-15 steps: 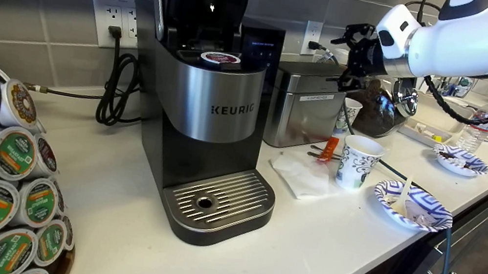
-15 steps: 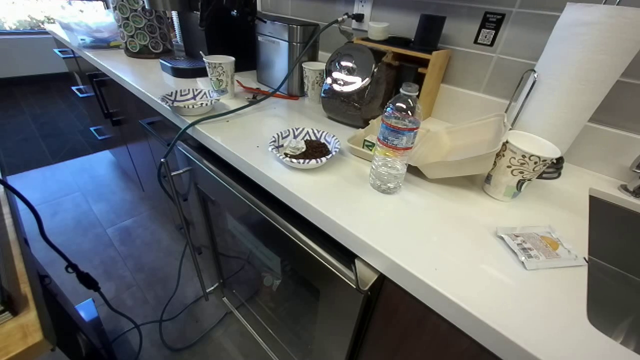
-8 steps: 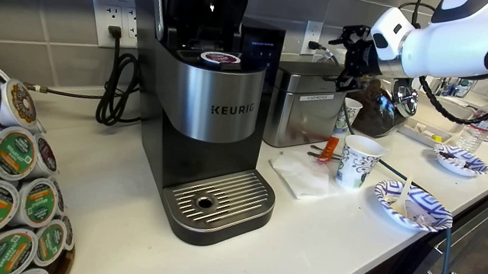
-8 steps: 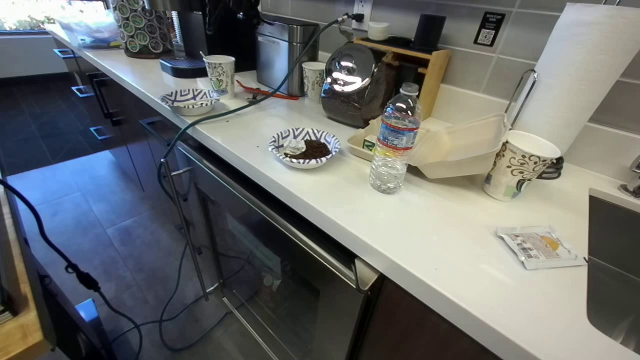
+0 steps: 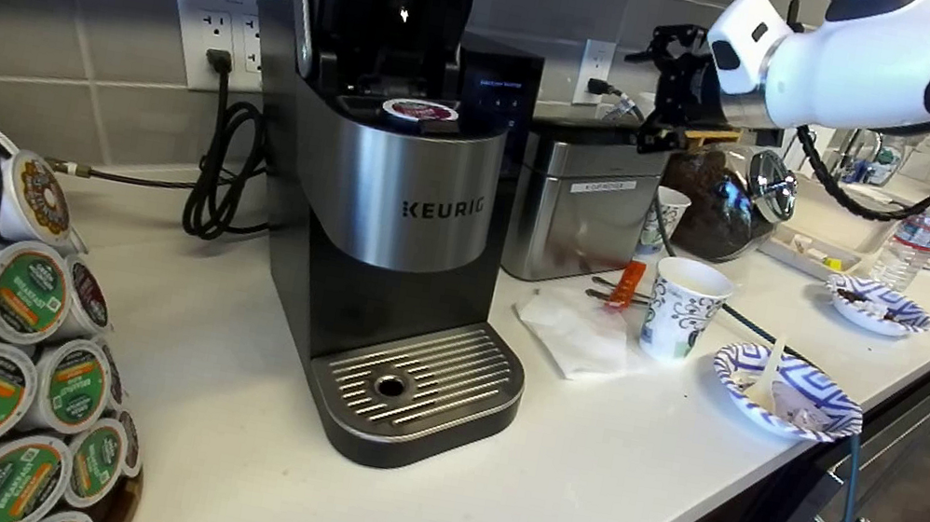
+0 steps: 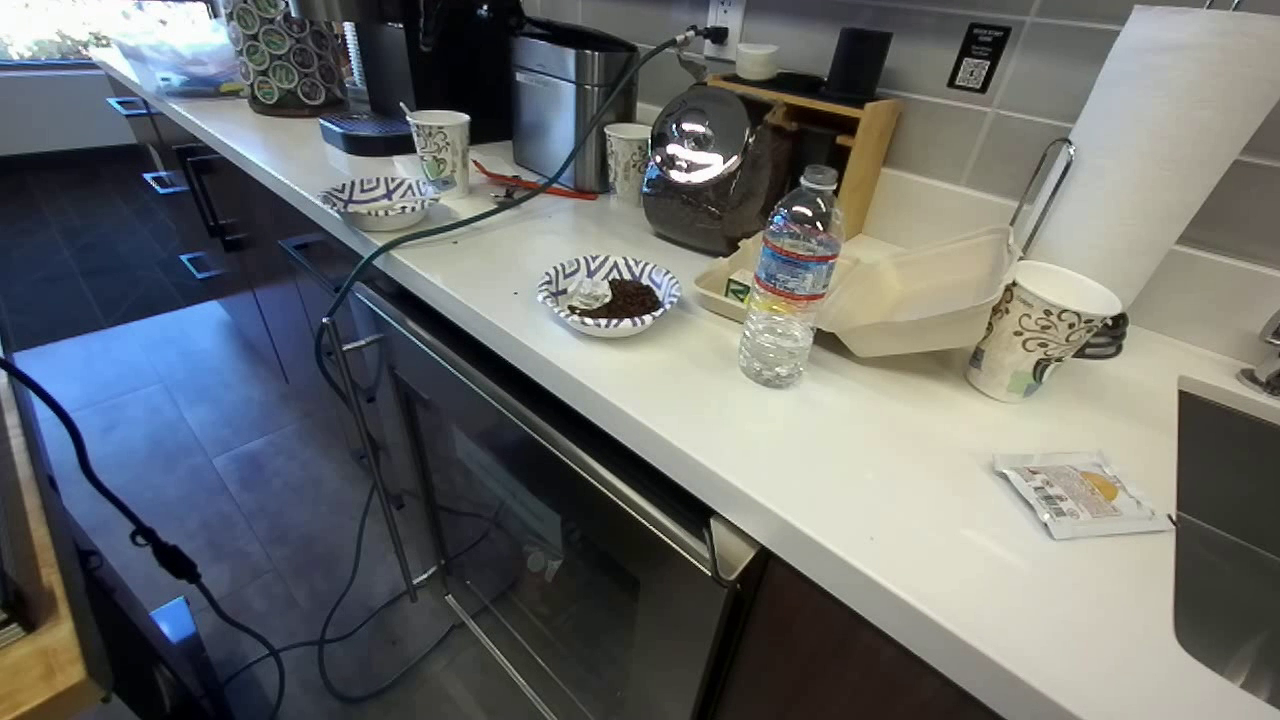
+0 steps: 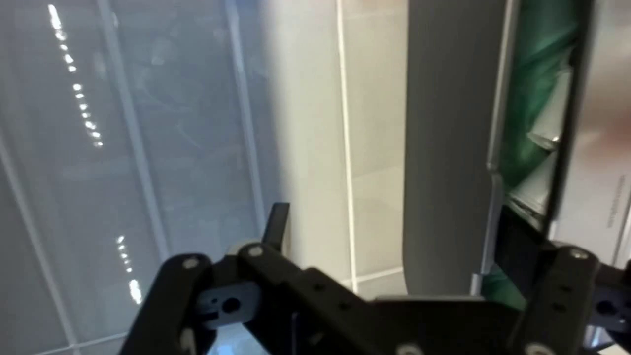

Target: Open the silver bin.

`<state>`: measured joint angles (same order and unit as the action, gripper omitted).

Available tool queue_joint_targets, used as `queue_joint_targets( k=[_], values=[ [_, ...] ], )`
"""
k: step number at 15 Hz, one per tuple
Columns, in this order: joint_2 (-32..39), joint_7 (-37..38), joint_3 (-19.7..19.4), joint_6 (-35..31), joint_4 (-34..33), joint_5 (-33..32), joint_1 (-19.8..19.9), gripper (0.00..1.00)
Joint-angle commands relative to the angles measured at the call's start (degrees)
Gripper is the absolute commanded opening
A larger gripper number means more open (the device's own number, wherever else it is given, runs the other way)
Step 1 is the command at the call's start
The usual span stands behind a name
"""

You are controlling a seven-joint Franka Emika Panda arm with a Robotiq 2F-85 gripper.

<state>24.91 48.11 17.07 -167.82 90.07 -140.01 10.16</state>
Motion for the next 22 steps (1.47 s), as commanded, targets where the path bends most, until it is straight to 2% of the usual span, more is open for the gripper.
queue_joint_targets(
  k=[1, 9, 15, 18, 22],
  values=[
    [-0.7, 2.1, 1.6, 1.7, -2.6, -3.6, 0.4, 1.00],
    [2.3, 0.9, 1.4, 11.0, -7.1, -1.2, -0.8, 1.00],
    [7.5, -1.7, 1.5, 14.6, -11.9, 1.8, -2.5, 1.00],
    [10.0, -0.9, 1.8, 16.7, -15.6, 1.7, -3.4, 1.00],
    [10.3, 0.3, 1.7, 18.6, -16.7, 2.0, -3.5, 1.00]
  ],
)
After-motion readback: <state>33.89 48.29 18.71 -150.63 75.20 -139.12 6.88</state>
